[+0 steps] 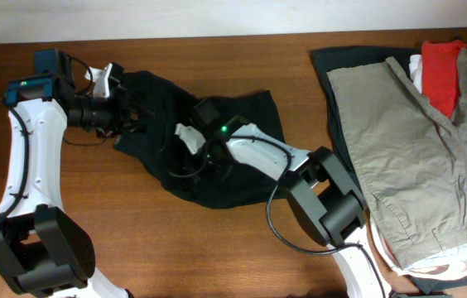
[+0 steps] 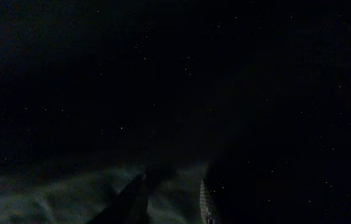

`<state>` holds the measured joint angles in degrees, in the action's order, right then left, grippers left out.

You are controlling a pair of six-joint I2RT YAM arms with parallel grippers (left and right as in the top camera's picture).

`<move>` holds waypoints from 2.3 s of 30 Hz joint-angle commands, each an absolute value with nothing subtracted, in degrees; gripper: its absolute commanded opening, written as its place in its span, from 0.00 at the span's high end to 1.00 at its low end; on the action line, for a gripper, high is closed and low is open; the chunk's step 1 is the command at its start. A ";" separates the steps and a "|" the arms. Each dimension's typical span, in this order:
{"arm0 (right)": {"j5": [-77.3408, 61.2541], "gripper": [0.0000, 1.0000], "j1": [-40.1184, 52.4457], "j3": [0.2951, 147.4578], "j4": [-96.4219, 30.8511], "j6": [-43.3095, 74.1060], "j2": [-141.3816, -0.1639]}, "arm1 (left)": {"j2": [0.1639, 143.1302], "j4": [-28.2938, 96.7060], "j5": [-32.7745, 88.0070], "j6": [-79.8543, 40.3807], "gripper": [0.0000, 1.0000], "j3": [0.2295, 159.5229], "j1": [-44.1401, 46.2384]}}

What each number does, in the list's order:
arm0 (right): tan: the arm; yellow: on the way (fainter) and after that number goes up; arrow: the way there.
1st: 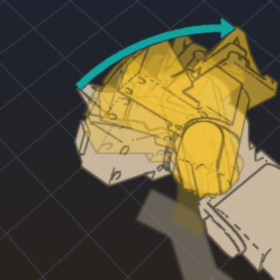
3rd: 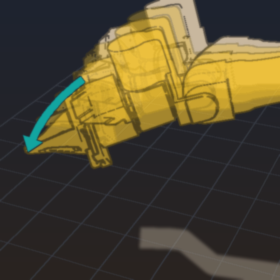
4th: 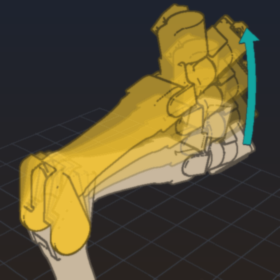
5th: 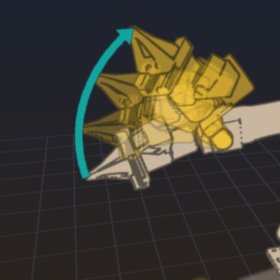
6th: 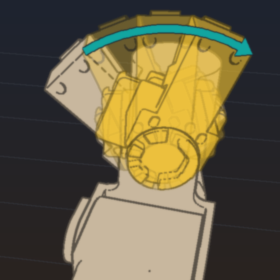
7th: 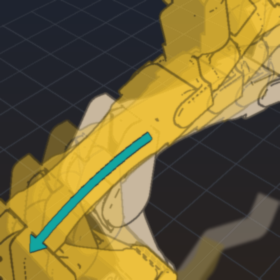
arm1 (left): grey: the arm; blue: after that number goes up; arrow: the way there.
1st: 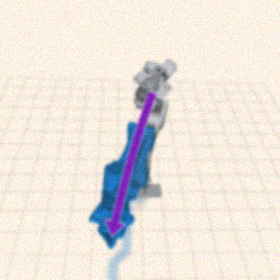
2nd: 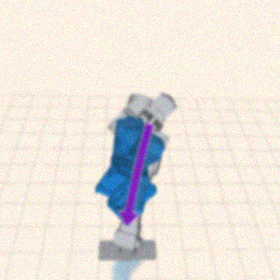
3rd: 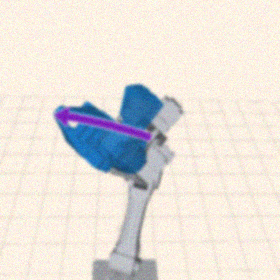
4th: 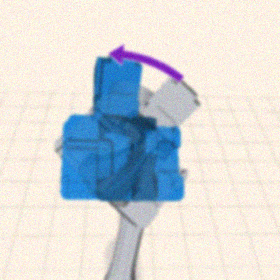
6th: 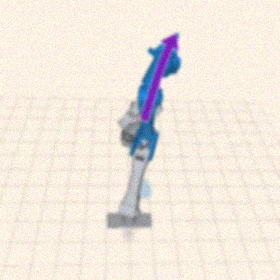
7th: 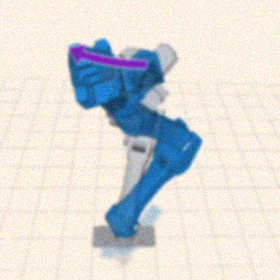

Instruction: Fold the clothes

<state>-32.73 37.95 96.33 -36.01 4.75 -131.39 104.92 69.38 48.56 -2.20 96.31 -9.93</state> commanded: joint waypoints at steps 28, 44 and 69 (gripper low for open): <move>-3.09 0.54 13.23 96.38 -70.74 1.78 -123.33 | 107.33 43.48 24.67 -26.26 0.50 98.10 19.42; -35.94 0.62 18.44 98.80 -75.81 -6.63 -126.72 | 116.68 45.71 12.60 -20.88 0.27 98.45 8.78; 7.84 0.78 10.02 83.18 -73.47 18.28 -126.72 | 126.89 40.16 18.87 -9.28 0.30 98.43 19.27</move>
<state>1.30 10.92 84.09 -78.50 16.91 -124.97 124.27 36.84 16.71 -11.22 97.78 17.23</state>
